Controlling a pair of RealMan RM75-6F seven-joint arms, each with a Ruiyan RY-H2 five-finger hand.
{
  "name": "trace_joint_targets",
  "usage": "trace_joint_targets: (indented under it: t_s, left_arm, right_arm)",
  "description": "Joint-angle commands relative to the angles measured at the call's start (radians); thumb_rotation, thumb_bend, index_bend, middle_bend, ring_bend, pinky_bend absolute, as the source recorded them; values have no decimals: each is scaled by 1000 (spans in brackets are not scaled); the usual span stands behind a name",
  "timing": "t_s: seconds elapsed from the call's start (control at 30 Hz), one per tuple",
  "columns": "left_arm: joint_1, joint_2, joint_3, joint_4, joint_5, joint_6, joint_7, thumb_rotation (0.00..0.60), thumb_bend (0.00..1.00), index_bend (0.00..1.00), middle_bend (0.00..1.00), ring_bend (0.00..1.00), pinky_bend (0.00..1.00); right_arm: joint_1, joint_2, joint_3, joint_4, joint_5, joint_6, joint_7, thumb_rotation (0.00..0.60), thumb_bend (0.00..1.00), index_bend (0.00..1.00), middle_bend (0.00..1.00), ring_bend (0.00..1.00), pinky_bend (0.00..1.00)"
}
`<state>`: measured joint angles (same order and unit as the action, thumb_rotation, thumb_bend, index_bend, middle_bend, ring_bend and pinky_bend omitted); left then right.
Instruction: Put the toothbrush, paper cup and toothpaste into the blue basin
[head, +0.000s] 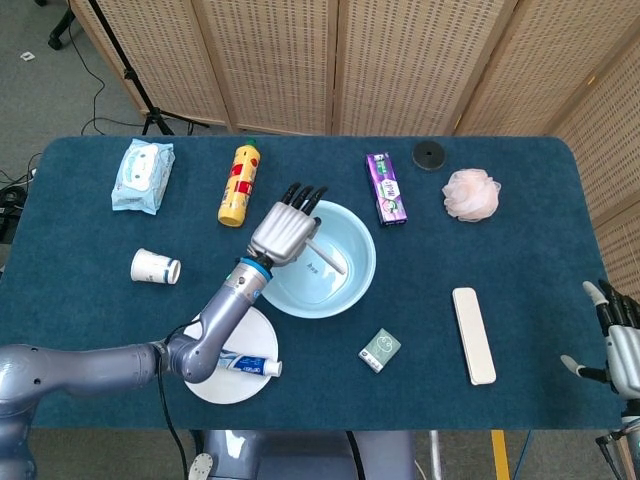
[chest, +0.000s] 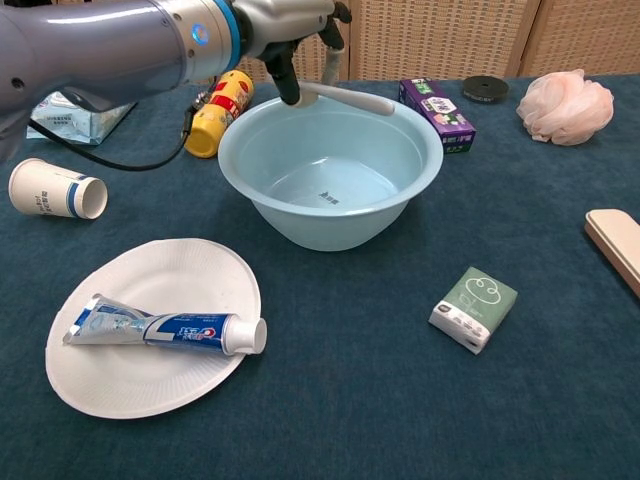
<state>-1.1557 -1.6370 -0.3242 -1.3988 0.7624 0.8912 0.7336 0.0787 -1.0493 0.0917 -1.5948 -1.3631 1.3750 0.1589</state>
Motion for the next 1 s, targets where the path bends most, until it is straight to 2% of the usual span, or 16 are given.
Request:
trace_joint_targets:
  t_s: [0.03, 0.1, 0.17, 0.27, 0.4, 0.53, 0.8, 0.9, 1.0]
  left_arm:
    - [-16, -20, 15, 25, -15, 6, 15, 600, 371, 520, 19, 0, 32]
    - [-18, -26, 25, 35, -8, 20, 18, 600, 293, 354, 5, 0, 32]
    - [-12, -27, 29, 34, -5, 31, 5, 600, 227, 263, 0, 0, 27]
    - [-2, -15, 32, 26, -6, 37, -13, 600, 153, 194, 0, 0, 10]
    - [22, 23, 46, -8, -12, 48, -26, 600, 133, 183, 0, 0, 10]
    - [70, 108, 77, -86, -36, 51, -40, 600, 134, 184, 0, 0, 10]
    - [137, 336, 165, -264, -142, 41, 6, 600, 137, 184, 0, 0, 10]
    - [139, 441, 202, -335, -225, -2, 28, 600, 136, 183, 0, 0, 10]
    - [143, 537, 251, -381, -236, -51, 39, 600, 136, 184, 0, 0, 10]
  right_arm:
    - [-2, 2, 3, 5, 4, 1, 6, 600, 105, 0, 0, 0, 0]
    - [-3, 0, 5, 7, 5, 3, 5, 600, 105, 0, 0, 0, 0]
    - [-2, -1, 5, 6, 3, 3, 2, 600, 105, 0, 0, 0, 0]
    - [-2, -3, 3, 2, -1, 4, -7, 600, 105, 0, 0, 0, 0]
    - [-3, -4, 3, -4, -5, 10, -21, 600, 105, 0, 0, 0, 0]
    - [-3, -5, -1, -12, -12, 13, -39, 600, 105, 0, 0, 0, 0]
    - [-4, -13, -3, -34, -17, 25, -100, 600, 105, 0, 0, 0, 0]
    - [-6, -18, -5, -46, -21, 36, -134, 600, 106, 0, 0, 0, 0]
    - [-9, -21, -10, -59, -31, 47, -160, 600, 107, 0, 0, 0, 0]
